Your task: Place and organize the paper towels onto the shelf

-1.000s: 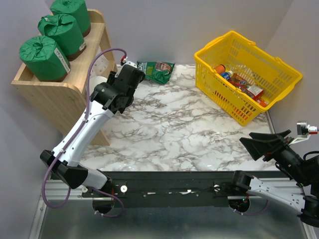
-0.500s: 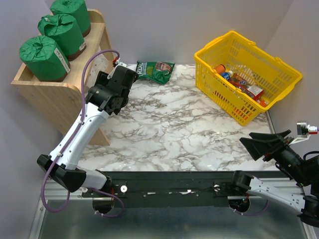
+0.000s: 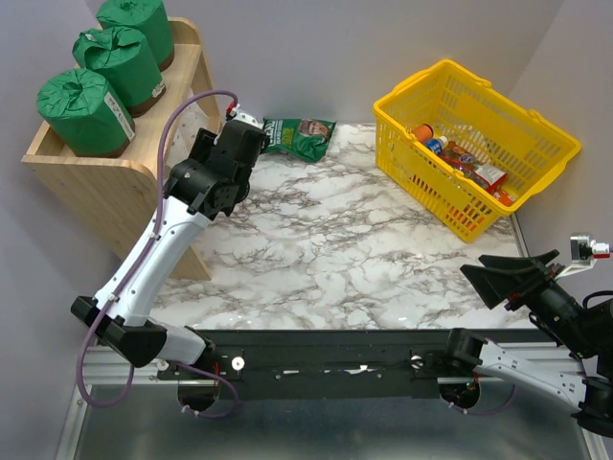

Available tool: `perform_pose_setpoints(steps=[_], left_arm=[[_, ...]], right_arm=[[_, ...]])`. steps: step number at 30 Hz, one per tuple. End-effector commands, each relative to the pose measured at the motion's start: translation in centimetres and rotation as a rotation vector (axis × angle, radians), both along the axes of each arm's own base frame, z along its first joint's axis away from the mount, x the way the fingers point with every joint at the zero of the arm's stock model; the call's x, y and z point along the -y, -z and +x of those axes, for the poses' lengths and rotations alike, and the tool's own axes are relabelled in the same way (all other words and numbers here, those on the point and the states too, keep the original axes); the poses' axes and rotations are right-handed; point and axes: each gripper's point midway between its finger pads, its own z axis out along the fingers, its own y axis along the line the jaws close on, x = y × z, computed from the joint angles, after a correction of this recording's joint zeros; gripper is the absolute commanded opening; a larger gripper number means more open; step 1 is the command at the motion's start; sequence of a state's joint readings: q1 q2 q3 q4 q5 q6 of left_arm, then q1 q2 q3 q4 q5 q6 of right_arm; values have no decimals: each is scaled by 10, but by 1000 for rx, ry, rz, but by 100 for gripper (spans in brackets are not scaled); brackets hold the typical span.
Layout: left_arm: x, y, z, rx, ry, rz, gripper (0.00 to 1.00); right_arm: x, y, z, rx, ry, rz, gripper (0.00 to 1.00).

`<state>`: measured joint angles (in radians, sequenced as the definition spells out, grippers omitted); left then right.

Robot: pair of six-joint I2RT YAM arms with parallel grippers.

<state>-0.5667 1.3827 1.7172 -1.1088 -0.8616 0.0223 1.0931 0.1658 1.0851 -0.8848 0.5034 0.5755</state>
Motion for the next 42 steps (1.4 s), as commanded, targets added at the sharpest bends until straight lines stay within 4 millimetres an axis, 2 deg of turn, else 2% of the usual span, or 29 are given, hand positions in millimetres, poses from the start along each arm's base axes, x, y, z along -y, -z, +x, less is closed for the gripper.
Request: perform_pose_setpoints(steps=[1, 3, 9, 12, 14, 20, 24, 33, 38, 41, 42], left_arm=[[16, 26, 9, -64, 63, 4, 58], [15, 36, 9, -82, 58, 18, 52], [12, 59, 10, -114, 48, 53, 43], [-1, 63, 12, -116, -1, 71, 43], [-17, 62, 12, -114, -60, 76, 42], [-43, 67, 3, -125, -154, 79, 42], [-48, 74, -2, -135, -177, 67, 42], [-61, 74, -11, -135, -240, 84, 44], [-52, 68, -4, -124, -193, 39, 45], [-33, 69, 3, -125, -114, -49, 46], [-17, 67, 7, -120, -47, -99, 47]], right_arm=[[6, 5, 1, -7, 25, -9, 93], [8, 3, 1, -3, 30, -3, 93], [8, 2, 1, 0, 28, 2, 93], [7, 2, 1, 0, 25, -2, 93], [7, 3, 1, -2, 24, -1, 93], [10, 6, 1, -7, 33, 6, 93], [7, 5, 2, -4, 30, 2, 93], [2, 10, 3, -21, 24, -20, 93], [-1, 13, 3, -32, 17, -21, 93], [-4, 15, 4, -41, 18, -36, 93], [-3, 16, 6, -47, 27, -44, 93]])
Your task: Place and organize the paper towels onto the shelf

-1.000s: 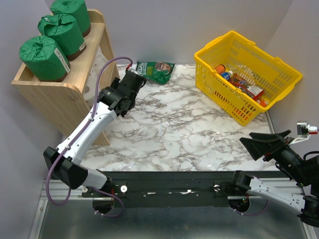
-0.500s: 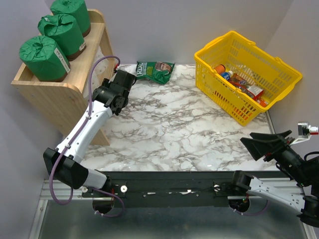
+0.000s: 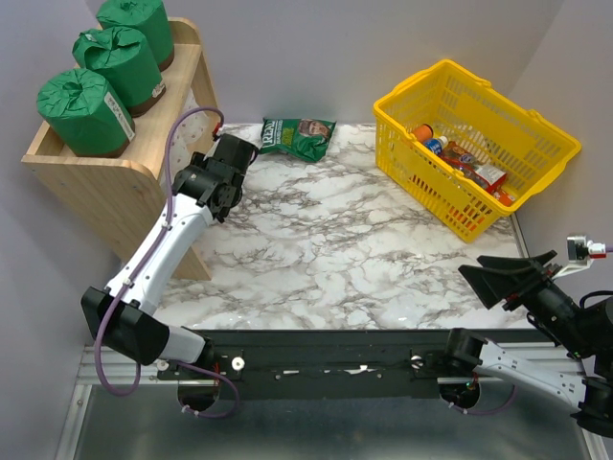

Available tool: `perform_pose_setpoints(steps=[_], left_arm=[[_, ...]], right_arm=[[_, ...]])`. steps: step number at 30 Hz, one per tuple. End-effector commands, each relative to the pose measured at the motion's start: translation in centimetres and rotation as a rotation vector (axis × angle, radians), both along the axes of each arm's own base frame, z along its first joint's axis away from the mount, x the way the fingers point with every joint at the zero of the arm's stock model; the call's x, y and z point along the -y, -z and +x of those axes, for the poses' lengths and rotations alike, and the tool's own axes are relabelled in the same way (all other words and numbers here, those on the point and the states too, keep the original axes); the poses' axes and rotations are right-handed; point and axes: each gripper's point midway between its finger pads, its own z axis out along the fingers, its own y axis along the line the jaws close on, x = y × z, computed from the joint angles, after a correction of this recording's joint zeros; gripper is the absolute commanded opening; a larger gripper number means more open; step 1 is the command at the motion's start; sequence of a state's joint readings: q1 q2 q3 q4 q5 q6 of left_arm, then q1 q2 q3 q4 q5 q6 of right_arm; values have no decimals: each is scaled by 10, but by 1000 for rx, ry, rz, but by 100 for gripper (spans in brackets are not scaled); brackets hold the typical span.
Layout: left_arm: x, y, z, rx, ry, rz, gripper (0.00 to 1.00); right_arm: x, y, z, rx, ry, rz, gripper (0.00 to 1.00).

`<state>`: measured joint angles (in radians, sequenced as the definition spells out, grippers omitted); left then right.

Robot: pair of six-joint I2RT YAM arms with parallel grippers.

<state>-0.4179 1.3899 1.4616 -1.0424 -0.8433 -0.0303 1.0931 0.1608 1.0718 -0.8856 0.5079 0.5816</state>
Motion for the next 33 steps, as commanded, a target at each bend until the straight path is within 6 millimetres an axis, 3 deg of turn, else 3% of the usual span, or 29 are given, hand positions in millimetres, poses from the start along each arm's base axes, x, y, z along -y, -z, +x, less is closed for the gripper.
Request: perform_pose_setpoints(steps=[1, 5, 9, 11, 12, 13, 14, 15, 17, 23, 28, 33], left_arm=[[40, -13, 9, 43, 152, -188, 50], [105, -32, 9, 68, 367, -389, 58], [171, -72, 2, 184, 613, -671, 62], [197, -95, -17, 233, 747, -820, 71], [208, -99, -17, 274, 794, -871, 77], [214, -106, -24, 296, 831, -917, 91], [219, -119, -40, 322, 899, -979, 99], [226, -120, -42, 348, 944, -1010, 99], [227, -135, -60, 403, 1011, -1058, 99], [227, -149, -106, 514, 1138, -1243, 99], [229, -137, -122, 543, 1146, -1392, 99], [228, -124, -125, 526, 1150, -1387, 99]], right_arm=[[-3, 14, 6, -47, 27, -51, 93], [-7, 26, 11, -79, 46, -121, 94], [-9, 32, 16, -108, 68, -173, 100], [-12, 30, 19, -116, 75, -187, 100], [-14, 30, 20, -128, 84, -186, 100], [-14, 29, 25, -135, 107, -198, 100], [-15, 27, 27, -137, 118, -195, 100], [-16, 26, 29, -139, 130, -193, 100], [-19, 27, 37, -152, 171, -203, 100], [-30, 18, 45, -163, 196, -142, 100], [-33, 1, 50, -65, 193, -63, 100], [-26, -5, 50, -45, 219, -16, 100]])
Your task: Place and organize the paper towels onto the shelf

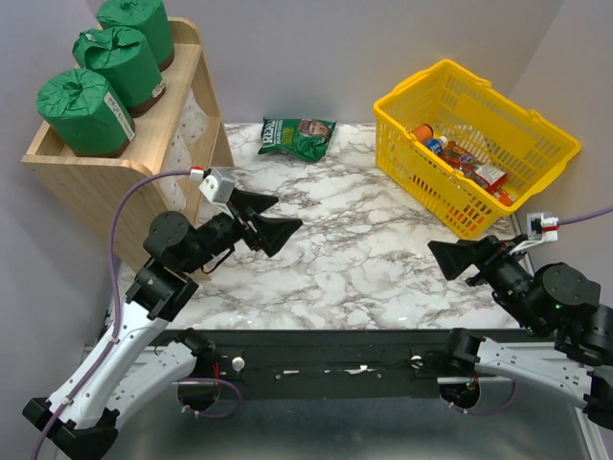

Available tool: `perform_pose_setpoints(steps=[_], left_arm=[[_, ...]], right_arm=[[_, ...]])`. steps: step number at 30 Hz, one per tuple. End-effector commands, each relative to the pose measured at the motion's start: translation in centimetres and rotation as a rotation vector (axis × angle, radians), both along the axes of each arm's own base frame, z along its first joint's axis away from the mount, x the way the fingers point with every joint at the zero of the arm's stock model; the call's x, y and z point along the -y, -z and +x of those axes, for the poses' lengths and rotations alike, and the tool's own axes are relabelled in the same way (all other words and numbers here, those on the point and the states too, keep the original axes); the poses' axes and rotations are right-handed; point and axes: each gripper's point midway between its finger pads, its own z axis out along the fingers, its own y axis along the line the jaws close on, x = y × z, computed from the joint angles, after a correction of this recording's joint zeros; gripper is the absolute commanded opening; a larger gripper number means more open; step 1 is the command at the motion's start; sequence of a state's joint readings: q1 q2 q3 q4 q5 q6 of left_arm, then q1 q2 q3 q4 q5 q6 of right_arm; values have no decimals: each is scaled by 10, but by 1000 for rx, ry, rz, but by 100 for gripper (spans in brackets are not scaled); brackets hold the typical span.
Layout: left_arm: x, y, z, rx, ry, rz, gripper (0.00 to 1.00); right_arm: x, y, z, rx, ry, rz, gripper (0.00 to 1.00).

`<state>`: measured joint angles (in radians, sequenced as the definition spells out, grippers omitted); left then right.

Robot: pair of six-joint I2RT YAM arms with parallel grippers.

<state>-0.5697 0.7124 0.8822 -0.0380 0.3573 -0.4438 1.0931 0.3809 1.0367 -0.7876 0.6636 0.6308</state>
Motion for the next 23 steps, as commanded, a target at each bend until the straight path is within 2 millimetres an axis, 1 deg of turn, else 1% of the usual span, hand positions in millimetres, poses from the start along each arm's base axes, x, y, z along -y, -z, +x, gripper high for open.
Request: perform_pose_setpoints(steps=[1, 6, 8, 11, 15, 20, 21, 23], left_arm=[[5, -14, -11, 38, 60, -58, 99], [7, -13, -14, 47, 82, -44, 99], [7, -12, -12, 40, 72, -43, 99], [4, -7, -5, 15, 32, -33, 99], [1, -4, -5, 16, 19, -32, 99], [-2, -7, -6, 35, 5, -30, 99], [-2, -3, -6, 19, 6, -18, 99], [-3, -3, -6, 18, 4, -19, 99]], right_arm=[[12, -18, 6, 56, 70, 81, 100], [14, -17, 6, 57, 76, 86, 100], [13, -17, 7, 55, 81, 81, 100], [11, -18, 9, 52, 85, 76, 100], [7, -20, 10, 48, 82, 68, 100], [5, -19, 10, 46, 75, 66, 100], [5, -19, 10, 43, 75, 66, 100], [3, -20, 9, 39, 67, 82, 100]])
